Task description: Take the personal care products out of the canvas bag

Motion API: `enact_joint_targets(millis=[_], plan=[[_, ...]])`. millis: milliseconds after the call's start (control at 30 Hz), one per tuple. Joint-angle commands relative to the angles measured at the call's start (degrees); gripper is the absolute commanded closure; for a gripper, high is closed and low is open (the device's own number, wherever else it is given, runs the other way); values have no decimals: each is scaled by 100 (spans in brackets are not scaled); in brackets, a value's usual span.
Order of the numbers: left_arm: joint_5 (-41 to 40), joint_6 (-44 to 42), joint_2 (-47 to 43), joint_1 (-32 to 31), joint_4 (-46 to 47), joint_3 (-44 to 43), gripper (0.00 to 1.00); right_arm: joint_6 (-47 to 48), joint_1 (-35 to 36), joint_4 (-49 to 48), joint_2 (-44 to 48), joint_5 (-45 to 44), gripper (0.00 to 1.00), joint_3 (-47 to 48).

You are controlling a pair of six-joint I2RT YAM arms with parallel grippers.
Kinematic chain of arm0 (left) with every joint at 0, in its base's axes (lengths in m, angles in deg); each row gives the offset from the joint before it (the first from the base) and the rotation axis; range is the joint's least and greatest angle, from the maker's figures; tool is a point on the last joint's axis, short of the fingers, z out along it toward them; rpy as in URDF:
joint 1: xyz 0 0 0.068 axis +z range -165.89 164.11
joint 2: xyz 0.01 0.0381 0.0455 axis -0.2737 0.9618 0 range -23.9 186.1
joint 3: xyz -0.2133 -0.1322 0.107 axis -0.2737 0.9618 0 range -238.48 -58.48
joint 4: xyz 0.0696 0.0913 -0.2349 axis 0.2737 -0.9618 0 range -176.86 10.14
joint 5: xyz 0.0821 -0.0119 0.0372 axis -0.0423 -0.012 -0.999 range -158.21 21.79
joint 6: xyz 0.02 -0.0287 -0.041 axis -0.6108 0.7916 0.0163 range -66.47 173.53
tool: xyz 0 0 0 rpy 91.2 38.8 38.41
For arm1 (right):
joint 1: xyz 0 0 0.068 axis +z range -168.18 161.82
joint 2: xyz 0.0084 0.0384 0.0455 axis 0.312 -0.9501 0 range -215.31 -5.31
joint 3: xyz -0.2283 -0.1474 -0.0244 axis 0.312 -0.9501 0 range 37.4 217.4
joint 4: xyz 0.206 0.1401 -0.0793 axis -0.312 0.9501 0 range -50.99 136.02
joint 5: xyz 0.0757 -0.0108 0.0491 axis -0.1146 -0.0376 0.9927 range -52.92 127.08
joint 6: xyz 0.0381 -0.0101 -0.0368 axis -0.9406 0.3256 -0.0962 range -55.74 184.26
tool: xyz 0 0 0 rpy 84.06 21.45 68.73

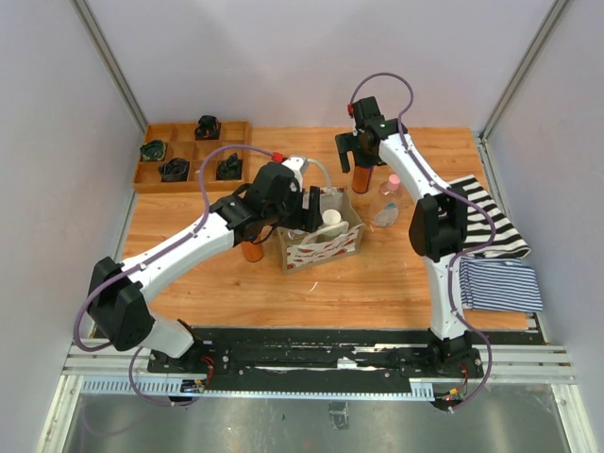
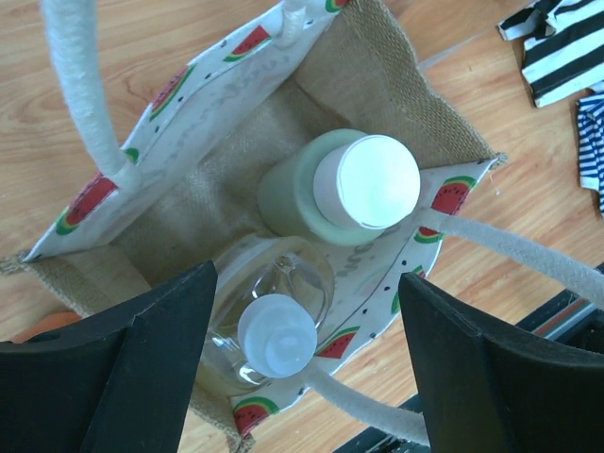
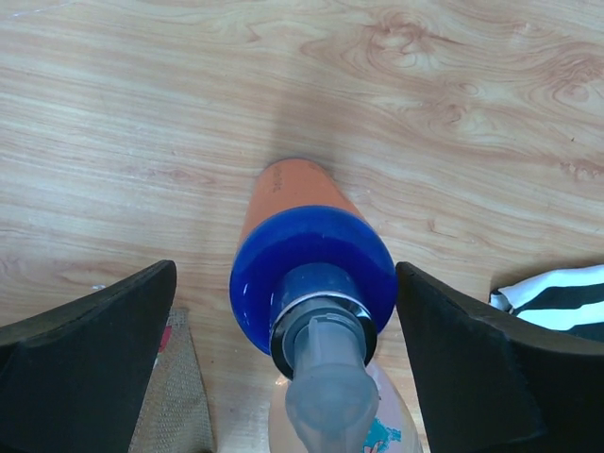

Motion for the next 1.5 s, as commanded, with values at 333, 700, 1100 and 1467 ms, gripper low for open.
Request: enact_joint_targets(millis=[333,700,1100,1467], plan=[[605,-759,884,-233,406,-768,24,-77,61,-508,2498,-179,2,-1392],[348,-1057,1339,-299,-58,-1208,45,-253,60,-530,4395,183,1,-2992],[112,-1080,1674,-580,-33,-1312,25,-178,52,-536,5206,-57,2,-3652],[-735,-1266,1813,-612,113,-1401,35,-227,51,-537,5447,-32,1,-3866]])
